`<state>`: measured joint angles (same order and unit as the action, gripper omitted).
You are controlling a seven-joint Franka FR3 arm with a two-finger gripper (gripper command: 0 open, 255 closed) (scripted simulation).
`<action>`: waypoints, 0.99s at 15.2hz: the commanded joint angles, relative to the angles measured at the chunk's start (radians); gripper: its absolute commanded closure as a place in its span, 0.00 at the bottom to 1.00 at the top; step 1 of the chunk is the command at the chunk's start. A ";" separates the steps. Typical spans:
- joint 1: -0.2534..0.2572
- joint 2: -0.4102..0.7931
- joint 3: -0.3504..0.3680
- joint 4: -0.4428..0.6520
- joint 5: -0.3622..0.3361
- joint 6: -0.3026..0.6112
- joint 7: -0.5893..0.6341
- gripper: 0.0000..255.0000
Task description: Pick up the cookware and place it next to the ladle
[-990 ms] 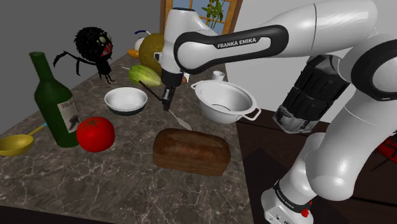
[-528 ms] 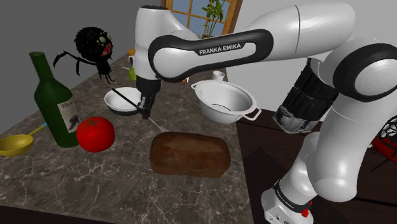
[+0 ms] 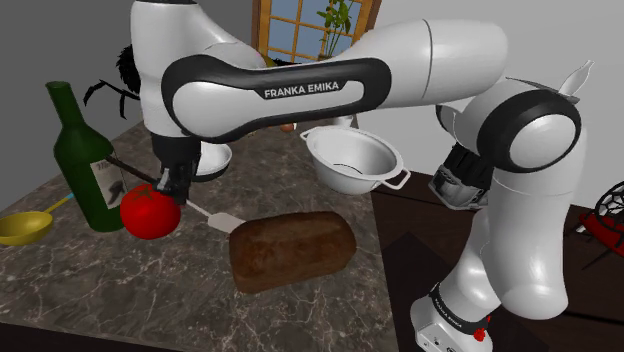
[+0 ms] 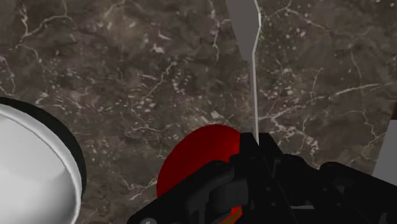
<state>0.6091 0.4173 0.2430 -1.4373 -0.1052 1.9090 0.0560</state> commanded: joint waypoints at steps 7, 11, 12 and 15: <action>0.170 0.340 -0.001 0.545 -0.071 -0.210 0.109 1.00; 0.188 0.386 -0.005 0.584 -0.077 -0.202 0.118 1.00; 0.185 0.381 -0.005 0.561 -0.077 -0.185 0.120 1.00; 0.178 0.371 -0.004 0.502 -0.077 -0.137 0.124 1.00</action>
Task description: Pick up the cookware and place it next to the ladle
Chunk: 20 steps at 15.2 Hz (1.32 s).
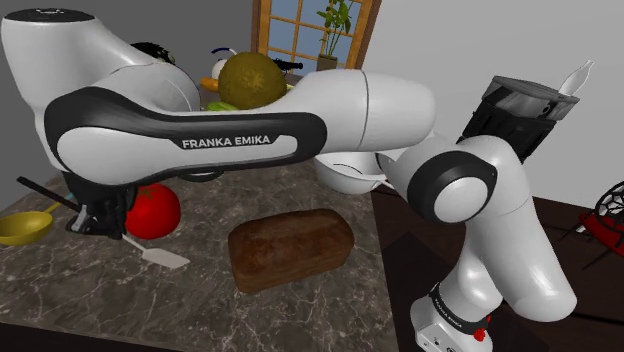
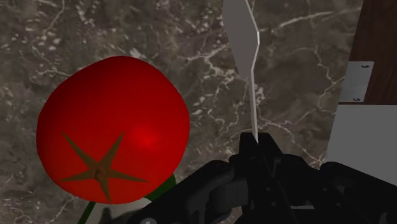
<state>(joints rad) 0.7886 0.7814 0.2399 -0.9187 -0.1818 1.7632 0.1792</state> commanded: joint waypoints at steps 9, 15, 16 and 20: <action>-0.014 0.005 -0.002 -0.141 -0.004 0.130 0.010 1.00; -0.018 0.018 -0.005 -0.192 -0.008 0.194 0.015 1.00; -0.018 0.019 -0.004 -0.192 -0.008 0.194 0.015 1.00; -0.019 0.019 -0.004 -0.192 -0.009 0.194 0.015 1.00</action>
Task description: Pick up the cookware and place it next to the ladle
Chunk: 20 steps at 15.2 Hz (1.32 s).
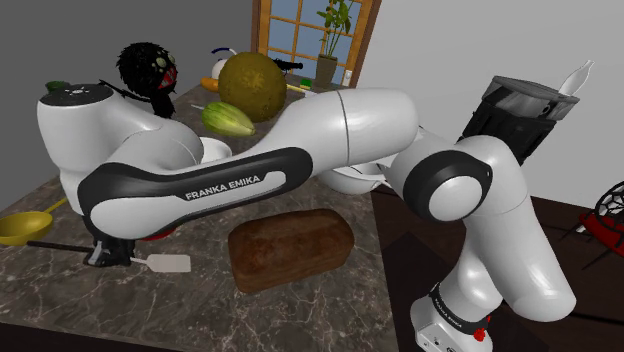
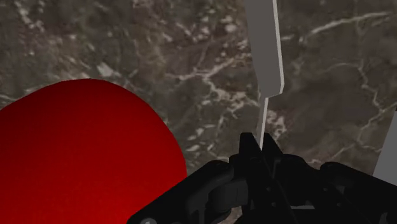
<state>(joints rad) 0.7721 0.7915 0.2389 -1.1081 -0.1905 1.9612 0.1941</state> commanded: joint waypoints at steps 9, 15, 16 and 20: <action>-0.002 -0.003 -0.001 0.011 0.002 -0.029 -0.001 0.00; 0.001 -0.027 0.003 0.064 0.007 -0.105 -0.007 0.00; 0.001 -0.027 0.003 0.064 0.007 -0.105 -0.007 0.00; 0.001 -0.027 0.003 0.064 0.007 -0.105 -0.007 0.00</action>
